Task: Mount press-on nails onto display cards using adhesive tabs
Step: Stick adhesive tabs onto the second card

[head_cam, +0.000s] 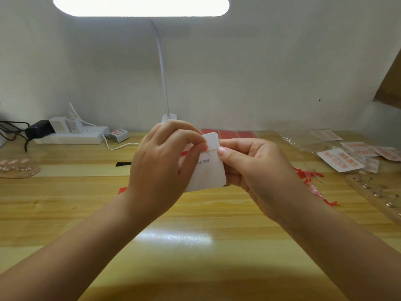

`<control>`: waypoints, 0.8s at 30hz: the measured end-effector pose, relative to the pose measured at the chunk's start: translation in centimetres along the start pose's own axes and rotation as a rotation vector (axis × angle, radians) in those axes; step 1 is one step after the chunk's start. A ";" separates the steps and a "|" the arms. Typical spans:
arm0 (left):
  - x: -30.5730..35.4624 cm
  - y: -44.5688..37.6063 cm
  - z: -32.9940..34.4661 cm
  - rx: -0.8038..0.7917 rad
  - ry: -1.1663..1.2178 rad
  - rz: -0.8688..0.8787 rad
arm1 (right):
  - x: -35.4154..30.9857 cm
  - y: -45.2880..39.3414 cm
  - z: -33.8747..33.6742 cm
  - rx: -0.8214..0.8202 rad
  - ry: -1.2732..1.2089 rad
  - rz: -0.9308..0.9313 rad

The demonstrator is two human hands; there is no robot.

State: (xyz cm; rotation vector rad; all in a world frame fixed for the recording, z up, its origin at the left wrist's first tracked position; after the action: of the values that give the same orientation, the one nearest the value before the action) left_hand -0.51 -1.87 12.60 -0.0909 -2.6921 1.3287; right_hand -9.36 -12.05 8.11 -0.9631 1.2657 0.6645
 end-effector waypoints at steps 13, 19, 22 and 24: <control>-6.8 0.0 -1.8 0.106 0.386 -0.486 | 0.7 -0.3 -2.9 0.163 -0.022 0.019; -10.3 -0.4 -1.0 -0.170 0.174 -0.607 | 1.7 -0.4 -4.2 0.229 -0.020 0.040; -12.0 0.3 0.5 -0.307 0.082 -0.662 | 2.6 -0.5 -5.0 0.259 0.018 0.067; -13.0 1.1 1.7 -0.371 0.065 -0.705 | 3.5 -0.5 -5.4 0.264 0.068 0.104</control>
State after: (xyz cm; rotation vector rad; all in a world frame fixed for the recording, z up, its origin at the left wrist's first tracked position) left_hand 12.12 -4.05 9.43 0.6916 -2.4975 0.6043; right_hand -10.76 -17.31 4.72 -0.7110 1.4308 0.5316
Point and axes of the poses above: each hand's wrist, its own y-axis away from the middle knuckle, its own z-axis out of the palm, x = y × z, the point moved 9 cm from there along -y, towards the middle knuckle, and after that the axes turned 14 degrees about -x, right-handed, at the moved point
